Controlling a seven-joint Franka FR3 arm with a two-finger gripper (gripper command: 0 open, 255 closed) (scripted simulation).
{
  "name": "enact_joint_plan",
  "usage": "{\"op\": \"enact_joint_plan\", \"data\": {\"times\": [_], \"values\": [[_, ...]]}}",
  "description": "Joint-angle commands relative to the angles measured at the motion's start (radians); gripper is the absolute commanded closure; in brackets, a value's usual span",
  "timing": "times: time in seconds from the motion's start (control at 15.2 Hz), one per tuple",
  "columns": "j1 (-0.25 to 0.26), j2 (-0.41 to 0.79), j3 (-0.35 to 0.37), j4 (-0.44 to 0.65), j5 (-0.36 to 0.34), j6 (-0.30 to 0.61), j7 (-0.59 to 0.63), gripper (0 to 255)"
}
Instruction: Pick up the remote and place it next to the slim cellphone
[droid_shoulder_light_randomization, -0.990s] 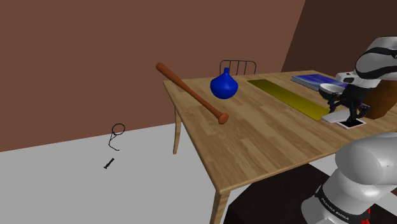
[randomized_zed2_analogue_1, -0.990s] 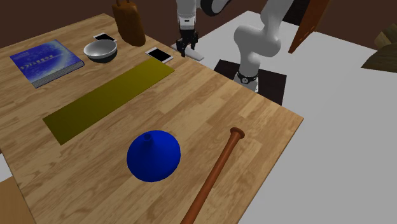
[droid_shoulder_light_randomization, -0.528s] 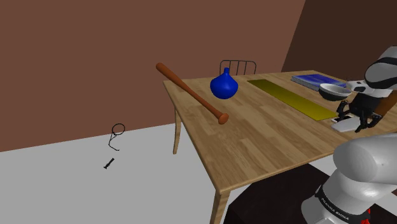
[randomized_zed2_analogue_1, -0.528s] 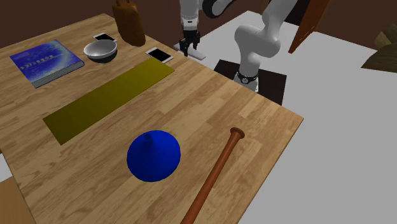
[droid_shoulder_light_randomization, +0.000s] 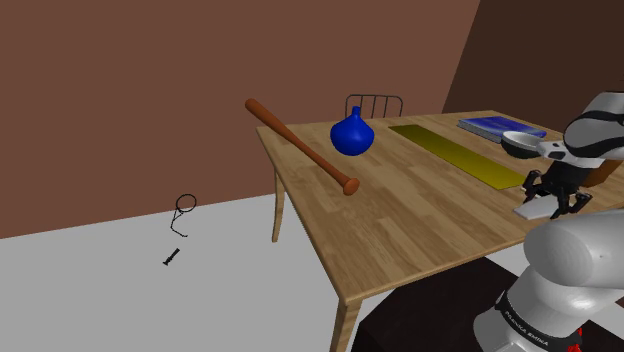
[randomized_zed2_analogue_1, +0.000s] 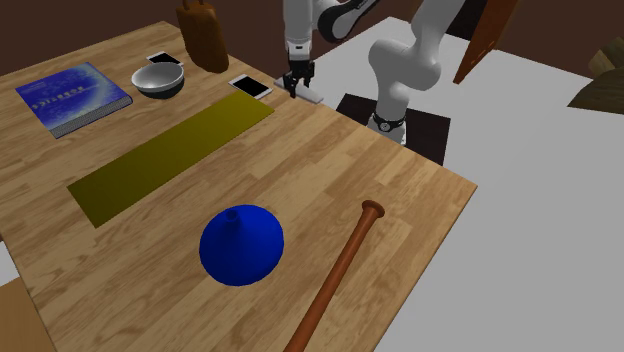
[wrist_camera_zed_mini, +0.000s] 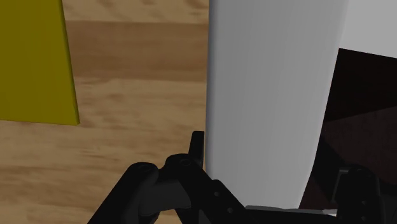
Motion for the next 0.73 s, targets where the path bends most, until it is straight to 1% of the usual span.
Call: {"op": "enact_joint_plan", "data": {"times": [0.0, 0.53, 0.59, 0.66], "values": [[0.007, 0.024, -0.025, -0.014, -0.015, 0.040, 0.004, 255], [0.007, 0.024, -0.025, -0.014, -0.015, 0.040, 0.004, 255], [0.007, 0.024, -0.025, -0.014, -0.015, 0.040, 0.004, 0], [0.007, 0.024, -0.025, -0.014, -0.015, 0.040, 0.004, 0]]}}
